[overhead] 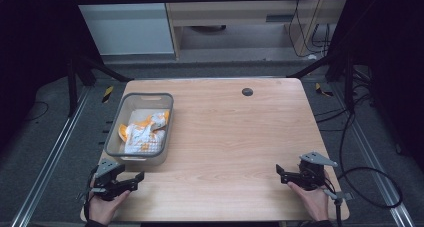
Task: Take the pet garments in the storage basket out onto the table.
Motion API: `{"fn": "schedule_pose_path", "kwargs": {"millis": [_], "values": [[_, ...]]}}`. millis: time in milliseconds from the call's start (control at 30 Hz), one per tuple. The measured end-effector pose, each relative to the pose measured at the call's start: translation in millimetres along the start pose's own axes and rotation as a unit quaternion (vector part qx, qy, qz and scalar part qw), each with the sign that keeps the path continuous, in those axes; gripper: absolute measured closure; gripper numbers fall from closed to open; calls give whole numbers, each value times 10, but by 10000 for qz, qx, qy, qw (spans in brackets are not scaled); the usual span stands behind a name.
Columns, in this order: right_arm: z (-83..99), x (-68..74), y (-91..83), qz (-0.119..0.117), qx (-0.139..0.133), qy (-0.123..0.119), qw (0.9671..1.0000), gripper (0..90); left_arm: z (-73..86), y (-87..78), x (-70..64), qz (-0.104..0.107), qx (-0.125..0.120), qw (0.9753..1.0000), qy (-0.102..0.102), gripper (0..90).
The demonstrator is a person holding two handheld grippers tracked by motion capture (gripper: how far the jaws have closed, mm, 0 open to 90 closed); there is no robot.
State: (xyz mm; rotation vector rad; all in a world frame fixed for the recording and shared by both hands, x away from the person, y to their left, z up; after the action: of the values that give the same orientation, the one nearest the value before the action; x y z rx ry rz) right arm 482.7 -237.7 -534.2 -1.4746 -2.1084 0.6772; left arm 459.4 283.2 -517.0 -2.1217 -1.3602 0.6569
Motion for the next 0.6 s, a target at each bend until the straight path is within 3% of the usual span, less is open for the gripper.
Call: {"fn": "schedule_pose_path", "kwargs": {"millis": [167,400,600], "values": [[-12,-5,-27,142,-45,-126,9998,51,-71,-87,15,-38,-219,9997,-91,187],[-20,-19,-65,225,-160,-105,9996,105,-199,-210,27,-65,-473,9988,-103,188],[19,21,-24,180,-5,-279,9994,105,-281,-253,32,-92,-534,9985,-82,188]]}}
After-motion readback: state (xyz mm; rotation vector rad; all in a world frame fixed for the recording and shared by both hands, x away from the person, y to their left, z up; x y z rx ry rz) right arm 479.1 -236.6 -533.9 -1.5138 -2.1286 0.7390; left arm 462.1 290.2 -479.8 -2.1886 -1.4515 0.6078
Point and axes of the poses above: each handheld gripper's, and its own axes: y roughly forward along the jaws, z roughly out of its underside, x roughly to its left, the point moved 8 cm from there along y, roughly forward along the jaws, and after that the axes turned 5 degrees about x, right-handed, at the moved point
